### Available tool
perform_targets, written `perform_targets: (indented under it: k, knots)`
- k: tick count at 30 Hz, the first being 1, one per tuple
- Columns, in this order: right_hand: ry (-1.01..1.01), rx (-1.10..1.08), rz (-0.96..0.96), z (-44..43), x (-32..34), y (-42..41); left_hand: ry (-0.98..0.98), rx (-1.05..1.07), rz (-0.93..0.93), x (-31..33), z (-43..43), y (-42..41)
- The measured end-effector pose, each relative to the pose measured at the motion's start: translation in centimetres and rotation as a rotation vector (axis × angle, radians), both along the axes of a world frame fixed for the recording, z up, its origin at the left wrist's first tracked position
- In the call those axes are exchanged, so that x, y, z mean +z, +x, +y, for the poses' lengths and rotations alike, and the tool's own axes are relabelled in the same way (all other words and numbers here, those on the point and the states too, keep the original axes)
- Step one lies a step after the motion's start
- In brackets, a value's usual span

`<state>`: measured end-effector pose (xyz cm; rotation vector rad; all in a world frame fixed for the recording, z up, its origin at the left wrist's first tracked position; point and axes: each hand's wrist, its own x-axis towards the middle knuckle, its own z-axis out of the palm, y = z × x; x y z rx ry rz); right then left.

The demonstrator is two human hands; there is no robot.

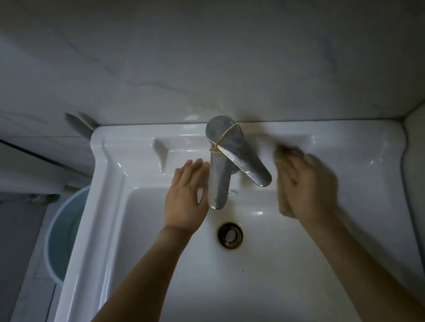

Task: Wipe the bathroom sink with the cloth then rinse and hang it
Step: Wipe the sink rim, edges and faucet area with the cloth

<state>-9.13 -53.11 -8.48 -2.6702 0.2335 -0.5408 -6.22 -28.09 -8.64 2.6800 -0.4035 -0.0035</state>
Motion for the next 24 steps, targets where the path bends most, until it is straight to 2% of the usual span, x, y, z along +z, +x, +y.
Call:
perform_targets:
  k: [2,4,7,9,12,16,18,21,22,24]
  knots:
    - [0.029,-0.093,-0.003,-1.2,-0.8,-0.3,-0.009,0.011,-0.001,-0.1,-0.1,0.0]
    - [0.020,-0.160,0.002,1.5,-1.0,0.5,-0.020,0.028,0.003,-0.2,-0.2,0.0]
    - [0.192,-0.016,-0.075,7.4,0.2,1.6,-0.015,0.027,0.005,-0.2,-0.2,-0.1]
    - [0.234,0.074,-0.103,7.6,1.4,1.6,-0.014,0.018,0.021,-0.1,-0.1,0.0]
    - [-0.013,0.066,-0.051,3.2,0.9,0.2,-0.029,0.008,0.033,0.4,0.1,0.0]
    - [-0.043,-0.158,-0.058,-0.3,-0.5,-0.8,0.000,-0.058,0.047,0.7,0.5,0.2]
    - [0.080,-0.143,-0.009,2.7,-0.6,-0.3,0.021,-0.065,0.059,0.5,0.8,0.1]
    - [0.498,-0.017,0.337,5.6,0.0,1.0,0.051,-0.101,0.099,0.8,1.0,0.4]
    - [0.583,-0.011,0.394,5.8,0.3,1.0,0.058,-0.120,0.112,1.2,1.1,0.7]
    - [0.709,-0.122,0.247,6.0,1.2,-0.6,0.018,-0.157,0.161,2.5,1.5,1.4]
